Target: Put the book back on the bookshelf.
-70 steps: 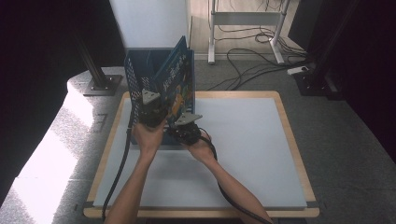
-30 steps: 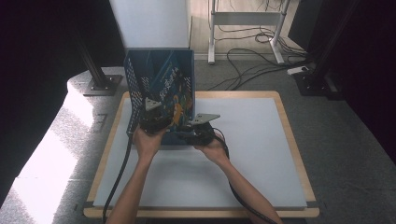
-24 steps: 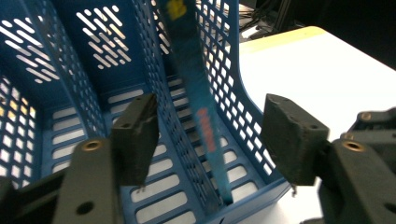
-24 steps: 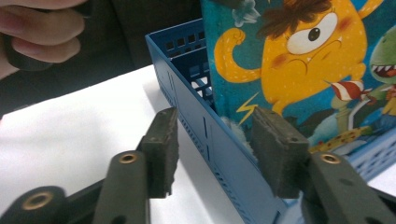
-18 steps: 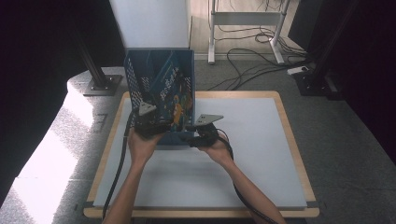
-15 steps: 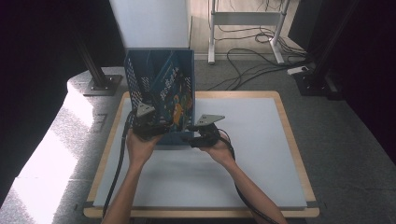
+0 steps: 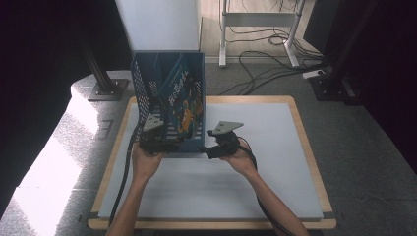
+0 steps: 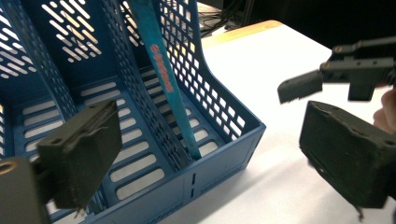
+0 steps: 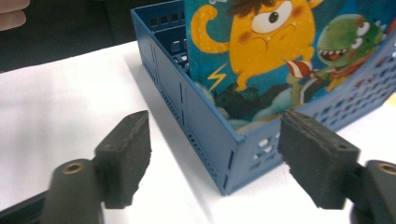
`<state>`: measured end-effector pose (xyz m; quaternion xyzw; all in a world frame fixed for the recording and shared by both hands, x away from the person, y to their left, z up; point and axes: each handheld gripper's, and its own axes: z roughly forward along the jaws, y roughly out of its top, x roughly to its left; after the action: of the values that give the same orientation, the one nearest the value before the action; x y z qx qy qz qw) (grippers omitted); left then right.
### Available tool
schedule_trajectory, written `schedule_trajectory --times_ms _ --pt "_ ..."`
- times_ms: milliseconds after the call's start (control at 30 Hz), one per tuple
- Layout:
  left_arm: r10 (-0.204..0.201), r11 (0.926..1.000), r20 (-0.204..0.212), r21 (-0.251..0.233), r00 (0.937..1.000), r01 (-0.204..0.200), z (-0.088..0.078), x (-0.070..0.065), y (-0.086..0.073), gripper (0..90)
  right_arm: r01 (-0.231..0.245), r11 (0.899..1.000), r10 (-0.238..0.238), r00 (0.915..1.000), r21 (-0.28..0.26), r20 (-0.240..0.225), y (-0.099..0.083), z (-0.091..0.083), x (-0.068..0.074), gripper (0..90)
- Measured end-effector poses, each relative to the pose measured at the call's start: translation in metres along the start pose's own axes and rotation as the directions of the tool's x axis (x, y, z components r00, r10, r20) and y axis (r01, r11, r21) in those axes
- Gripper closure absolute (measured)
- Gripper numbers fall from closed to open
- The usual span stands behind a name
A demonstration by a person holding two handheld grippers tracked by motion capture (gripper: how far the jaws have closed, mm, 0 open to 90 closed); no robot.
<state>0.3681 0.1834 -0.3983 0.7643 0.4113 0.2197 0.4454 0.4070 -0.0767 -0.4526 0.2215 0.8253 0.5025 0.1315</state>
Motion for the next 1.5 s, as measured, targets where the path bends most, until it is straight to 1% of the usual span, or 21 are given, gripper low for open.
schedule_trajectory --times_ms 67,167,200,267,433,533,633,667,700,767,800,900,933,967,1033,1100,1200,1233,1267,1400,1500 --pt "0.004 1.0 0.005 -0.003 1.0 -0.004 -0.002 -0.001 -0.002 3.2 -0.002 1.0 0.002 1.0 0.008 0.001 -0.001 -0.004 -0.001 20.1" --pt "0.007 0.9999 0.015 -0.008 0.9999 -0.007 -0.005 -0.001 -0.006 1.8 0.007 1.0 -0.007 1.0 0.019 0.005 -0.003 -0.011 -0.002 15.8" --pt "0.009 0.9999 0.017 -0.009 0.9998 -0.009 -0.006 -0.001 -0.007 1.0 0.011 0.999 -0.011 0.9999 0.033 0.011 -0.004 -0.014 -0.002 15.0" --pt "0.006 0.9999 0.027 -0.015 0.9996 -0.006 -0.008 -0.001 -0.009 0.5 0.015 0.999 -0.016 0.9996 0.044 0.022 -0.005 -0.018 -0.003 13.3" --pt "0.028 0.9995 0.041 -0.016 0.9988 -0.028 -0.012 -0.004 -0.013 0.0 0.012 0.999 -0.013 0.9995 0.034 0.028 -0.009 -0.033 -0.006 12.5" --pt "0.039 0.9992 0.048 -0.012 0.9981 -0.039 -0.013 -0.006 -0.015 0.0 0.001 0.999 -0.003 0.9994 0.034 0.034 -0.013 -0.042 -0.009 11.5" --pt "0.04 0.9992 0.059 -0.009 0.9974 -0.04 -0.015 -0.007 -0.018 0.0 -0.01 0.999 0.009 0.9991 0.033 0.042 -0.017 -0.052 -0.012 9.0" --pt "0.04 0.9992 0.065 -0.011 0.9971 -0.039 -0.015 -0.007 -0.019 0.0 -0.02 0.999 0.018 0.9986 0.036 0.049 -0.02 -0.058 -0.015 7.4" --pt "0.039 0.9992 0.071 -0.012 0.9967 -0.039 -0.015 -0.008 -0.02 0.0 -0.02 0.999 0.018 0.9986 0.036 0.049 -0.02 -0.058 -0.015 7.4" --pt "0.042 0.9991 0.079 -0.006 0.996 -0.042 -0.016 -0.008 -0.023 0.0 -0.032 0.999 0.029 0.9975 0.04 0.065 -0.026 -0.066 -0.019 4.3" --pt "0.043 0.9991 0.081 -0.005 0.9958 -0.043 -0.016 -0.008 -0.024 0.0 -0.032 0.999 0.029 0.9975 0.04 0.065 -0.026 -0.066 -0.019 4.3" --pt "0.049 0.9987 0.094 0.007 0.9943 -0.05 -0.017 -0.008 -0.027 0.0 -0.042 0.998 0.039 0.9964 0.047 0.076 -0.031 -0.074 -0.023 1.5" --pt "0.052 0.9985 0.1 0.011 0.9936 -0.053 -0.018 -0.008 -0.029 0.0 -0.046 0.998 0.042 0.9953 0.047 0.087 -0.035 -0.081 -0.025 0.0" --pt "0.055 0.9982 0.103 0.016 0.9932 -0.057 -0.018 -0.008 -0.03 0.0 -0.046 0.998 0.042 0.9953 0.047 0.087 -0.035 -0.081 -0.025 0.0" --pt "0.055 0.9983 0.106 0.013 0.9929 -0.056 -0.02 -0.008 -0.032 0.0 -0.054 0.997 0.049 0.9939 0.046 0.099 -0.039 -0.088 -0.027 0.0" --pt "0.054 0.9983 0.117 0.016 0.9916 -0.056 -0.021 -0.007 -0.035 0.0 -0.06 0.997 0.054 0.9924 0.045 0.11 -0.043 -0.095 -0.03 0.0" --pt "0.055 0.9981 0.124 0.022 0.9908 -0.058 -0.023 -0.005 -0.039 0.0 -0.072 0.996 0.066 0.9901 0.044 0.124 -0.049 -0.106 -0.033 0.0" --pt "0.054 0.9981 0.127 0.022 0.9904 -0.057 -0.024 -0.005 -0.04 0.0 -0.079 0.996 0.072 0.9882 0.042 0.135 -0.053 -0.114 -0.035 0.0" --pt "0.054 0.998 0.127 0.025 0.9904 -0.058 -0.024 -0.005 -0.042 0.0 -0.079 0.996 0.072 0.9882 0.042 0.135 -0.053 -0.114 -0.035 0.0" --pt "0.055 0.9977 0.134 0.032 0.9895 -0.059 -0.026 -0.004 -0.048 0.0 -0.092 0.995 0.085 0.9829 0.037 0.164 -0.061 -0.13 -0.039 0.0" --pt "0.056 0.9973 0.134 0.04 0.9894 -0.061 -0.027 -0.004 -0.053 0.0 -0.108 0.993 0.099 0.9772 0.039 0.188 -0.069 -0.141 -0.042 0.0"
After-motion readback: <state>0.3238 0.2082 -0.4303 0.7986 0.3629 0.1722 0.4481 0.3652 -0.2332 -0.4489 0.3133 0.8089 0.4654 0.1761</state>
